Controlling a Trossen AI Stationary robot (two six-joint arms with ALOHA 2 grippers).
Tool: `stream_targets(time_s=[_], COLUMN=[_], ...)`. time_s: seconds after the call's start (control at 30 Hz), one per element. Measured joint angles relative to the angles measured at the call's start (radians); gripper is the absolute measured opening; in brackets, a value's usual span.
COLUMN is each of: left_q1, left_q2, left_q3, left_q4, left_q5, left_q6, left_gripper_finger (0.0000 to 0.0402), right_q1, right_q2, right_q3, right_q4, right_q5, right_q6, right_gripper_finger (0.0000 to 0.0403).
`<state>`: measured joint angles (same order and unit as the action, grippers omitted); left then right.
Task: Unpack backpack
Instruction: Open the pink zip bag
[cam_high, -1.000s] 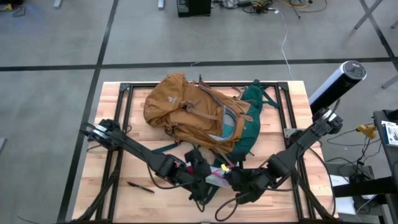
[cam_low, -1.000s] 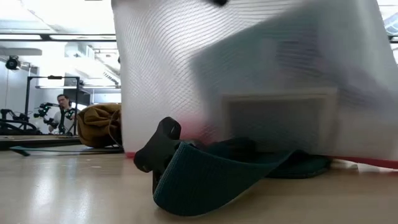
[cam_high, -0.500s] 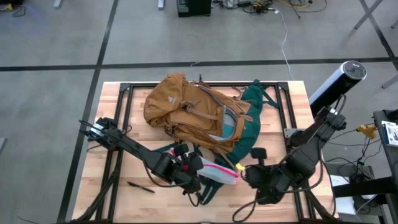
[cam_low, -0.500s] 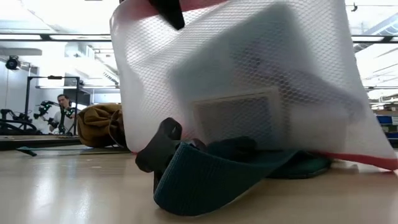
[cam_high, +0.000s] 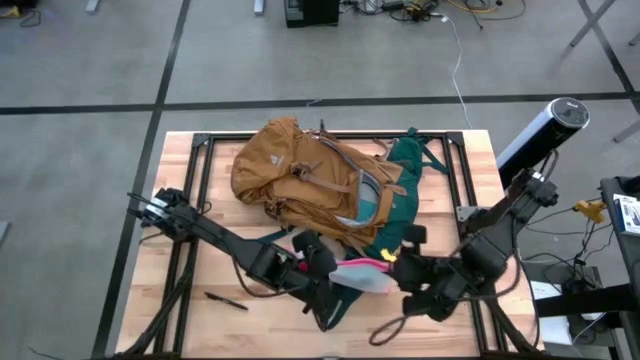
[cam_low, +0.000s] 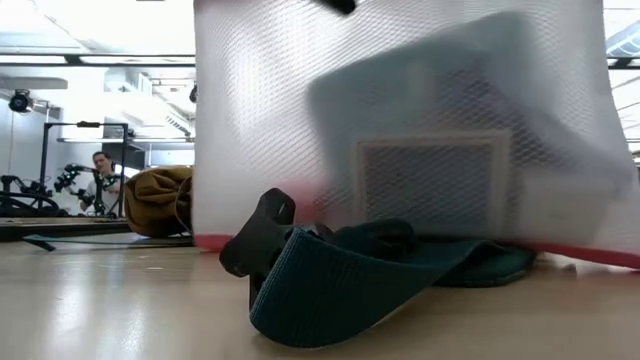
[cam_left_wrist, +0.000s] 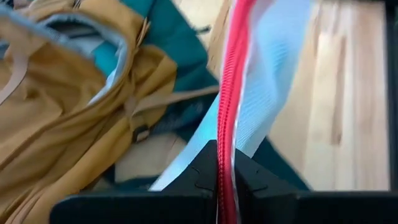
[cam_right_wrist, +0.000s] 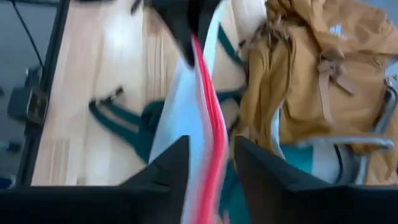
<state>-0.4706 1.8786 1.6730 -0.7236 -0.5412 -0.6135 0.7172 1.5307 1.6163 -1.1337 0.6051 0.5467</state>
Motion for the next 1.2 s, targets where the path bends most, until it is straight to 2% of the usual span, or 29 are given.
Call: stream_targets(time_s=[0.1, 0.23, 0.33, 0.47, 0.6, 0.73, 0.8, 0.93, 0.97, 1.1, 1.2], left_q1=[0.005, 0.004, -0.009, -0.026, -0.041, -0.053, -0.06, -0.079, -0.084, -0.101, -0.111], left_q2=[0.0, 0.0, -0.001, -0.006, -0.007, -0.007, -0.01, -0.031, -0.04, -0.083, -0.112], left_q3=[0.0, 0.0, 0.0, 0.0, 0.0, 0.0, 0.0, 0.001, 0.001, 0.004, 0.005], left_q4=[0.047, 0.088, 0.102, 0.106, 0.108, 0.112, 0.112, 0.091, 0.082, 0.001, -0.102], left_q5=[0.0, 0.0, 0.0, 0.001, 0.001, 0.002, 0.004, 0.004, 0.004, -0.001, -0.002], left_q6=[0.028, 0.075, 0.122, 0.162, 0.169, 0.179, 0.182, 0.194, 0.195, 0.179, 0.143], left_gripper_finger=[0.0, 0.0, 0.0, 0.0, 0.0, 0.0, 0.0, 0.0, 0.0002, 0.0016, 0.0032], right_q1=[-0.037, -0.088, -0.113, -0.136, -0.149, -0.149, -0.149, -0.149, -0.149, -0.147, -0.134], right_q2=[0.012, 0.048, 0.076, 0.114, 0.148, 0.199, 0.216, 0.225, 0.224, 0.215, 0.216], right_q3=[-0.014, -0.018, -0.019, -0.02, -0.02, -0.02, -0.02, -0.02, -0.02, -0.02, -0.02], right_q4=[0.093, 0.114, 0.122, 0.129, 0.175, 0.228, 0.234, 0.239, 0.241, 0.208, 0.104], right_q5=[-0.006, -0.086, -0.116, -0.154, -0.244, -0.266, -0.267, -0.264, -0.264, -0.282, -0.38], right_q6=[-0.069, -0.157, -0.211, -0.26, -0.261, -0.259, -0.254, -0.203, -0.198, -0.174, -0.168], right_gripper_finger=[0.0172, 0.0221, 0.0237, 0.0237, 0.022, 0.0188, 0.0151, 0.0028, 0.0016, 0.0009, 0.0003])
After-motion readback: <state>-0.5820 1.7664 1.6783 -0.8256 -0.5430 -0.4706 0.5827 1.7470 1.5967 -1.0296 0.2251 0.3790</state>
